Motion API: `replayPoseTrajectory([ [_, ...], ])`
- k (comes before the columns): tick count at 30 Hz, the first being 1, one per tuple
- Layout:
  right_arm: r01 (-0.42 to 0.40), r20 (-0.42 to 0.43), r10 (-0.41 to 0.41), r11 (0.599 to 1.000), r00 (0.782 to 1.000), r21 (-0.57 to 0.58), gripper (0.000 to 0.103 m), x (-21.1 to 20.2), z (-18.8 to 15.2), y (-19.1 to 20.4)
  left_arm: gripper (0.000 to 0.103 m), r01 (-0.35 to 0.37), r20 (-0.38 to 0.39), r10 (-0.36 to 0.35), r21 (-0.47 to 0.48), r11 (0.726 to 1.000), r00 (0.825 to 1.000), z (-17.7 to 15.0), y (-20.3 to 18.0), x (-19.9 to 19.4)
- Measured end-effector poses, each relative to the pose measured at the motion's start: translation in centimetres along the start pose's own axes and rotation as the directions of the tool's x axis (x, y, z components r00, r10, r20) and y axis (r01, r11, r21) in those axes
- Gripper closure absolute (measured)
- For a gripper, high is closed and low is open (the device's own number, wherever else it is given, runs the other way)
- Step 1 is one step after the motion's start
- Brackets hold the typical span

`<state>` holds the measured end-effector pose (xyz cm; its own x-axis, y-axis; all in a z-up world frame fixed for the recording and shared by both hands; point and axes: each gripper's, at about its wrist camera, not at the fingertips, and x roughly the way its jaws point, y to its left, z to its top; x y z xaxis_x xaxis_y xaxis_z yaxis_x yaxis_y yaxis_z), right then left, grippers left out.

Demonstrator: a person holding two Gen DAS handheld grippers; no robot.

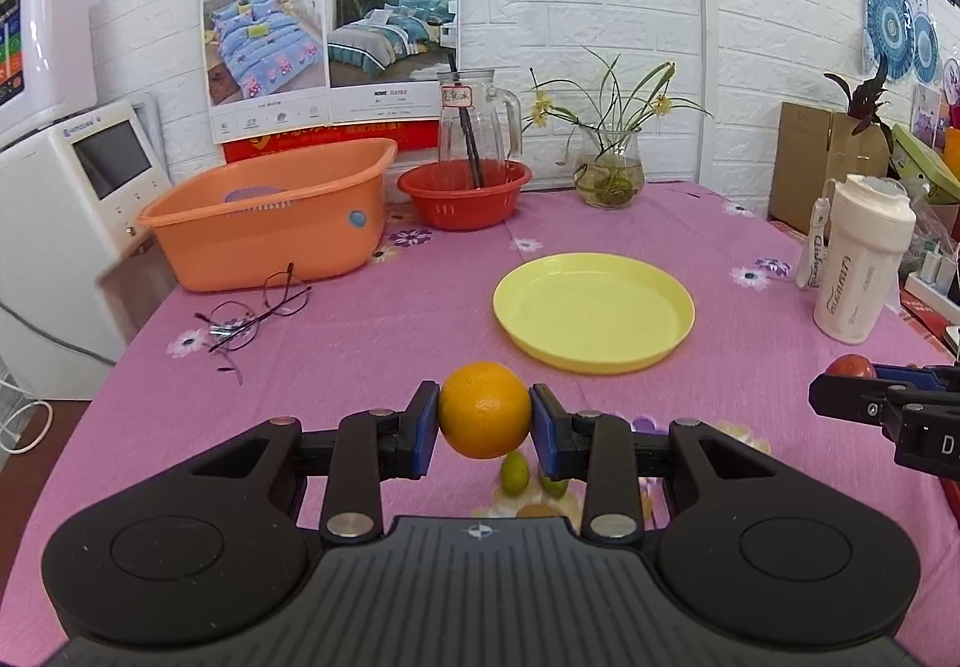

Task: Organize fruits
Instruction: 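Carry the orange with left tool while right tool carries apple to yellow plate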

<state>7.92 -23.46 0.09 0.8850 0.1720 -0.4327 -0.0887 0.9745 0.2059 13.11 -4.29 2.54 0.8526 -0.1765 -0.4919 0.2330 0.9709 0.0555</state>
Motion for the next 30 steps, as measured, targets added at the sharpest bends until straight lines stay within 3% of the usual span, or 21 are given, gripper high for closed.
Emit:
replayPoseTrajectory([
  [9, 0.021, 0.007, -0.021, 1.000, 1.000, 0.011, 0.032, 4.6, 3.6, -2.1, 0.073, 0.056, -0.026, -0.055, 0.015, 0.998, 0.998, 3.0, -1.6, 5.8],
  [18, 0.012, -0.051, -0.010, 0.999, 0.999, 0.036, 0.032, 9.6, 5.4, -3.1, 0.073, 0.073, -0.038, -0.072, 0.024, 0.997, 0.997, 4.8, -2.6, 11.2],
  [30, 0.026, -0.110, -0.022, 0.999, 0.994, 0.029, 0.032, 14.8, 5.7, -3.2, 0.073, 0.115, -0.152, -0.112, 0.006, 0.993, 0.982, 5.4, -2.3, 18.3],
])
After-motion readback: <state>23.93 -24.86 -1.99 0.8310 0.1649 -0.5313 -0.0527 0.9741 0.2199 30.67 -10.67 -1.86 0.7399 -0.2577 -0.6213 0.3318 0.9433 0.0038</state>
